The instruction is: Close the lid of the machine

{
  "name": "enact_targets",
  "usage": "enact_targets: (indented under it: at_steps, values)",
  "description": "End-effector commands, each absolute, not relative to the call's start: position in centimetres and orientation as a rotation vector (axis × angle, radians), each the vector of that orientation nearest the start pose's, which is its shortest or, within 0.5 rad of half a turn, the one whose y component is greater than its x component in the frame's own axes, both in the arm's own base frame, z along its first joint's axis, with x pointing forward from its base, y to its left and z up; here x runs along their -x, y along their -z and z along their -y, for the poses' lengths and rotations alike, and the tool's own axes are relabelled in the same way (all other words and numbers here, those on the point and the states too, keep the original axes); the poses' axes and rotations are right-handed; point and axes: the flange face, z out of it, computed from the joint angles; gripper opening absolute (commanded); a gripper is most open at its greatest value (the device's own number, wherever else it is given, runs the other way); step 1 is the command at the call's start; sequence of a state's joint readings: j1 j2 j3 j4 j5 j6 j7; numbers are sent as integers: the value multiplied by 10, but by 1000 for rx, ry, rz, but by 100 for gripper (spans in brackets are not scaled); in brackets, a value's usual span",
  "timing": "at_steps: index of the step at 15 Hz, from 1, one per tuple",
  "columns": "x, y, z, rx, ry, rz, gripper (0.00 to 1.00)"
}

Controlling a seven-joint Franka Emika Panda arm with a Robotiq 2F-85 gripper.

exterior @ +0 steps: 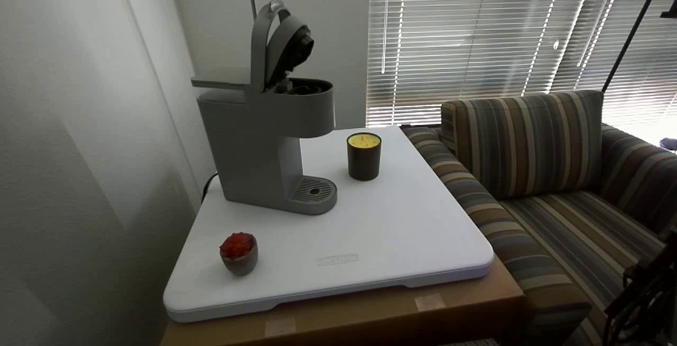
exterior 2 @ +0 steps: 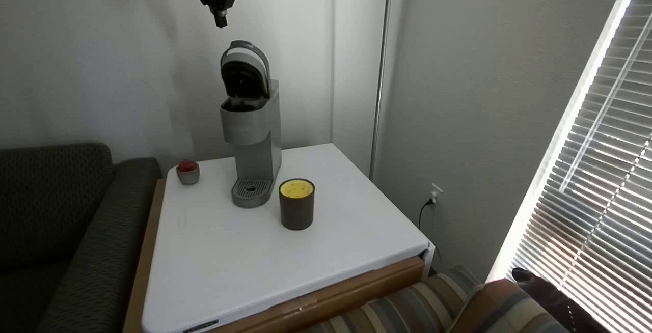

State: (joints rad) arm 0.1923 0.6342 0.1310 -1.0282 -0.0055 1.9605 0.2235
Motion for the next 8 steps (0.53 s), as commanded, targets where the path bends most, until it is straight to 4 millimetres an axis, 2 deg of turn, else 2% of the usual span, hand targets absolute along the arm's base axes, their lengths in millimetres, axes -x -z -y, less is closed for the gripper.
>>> enact_targets:
  at_steps: [1, 8]
  values:
    - [-742, -505, -208, 2966, 470, 0, 0]
    - [-757, -494, -198, 2950, 575, -220, 0]
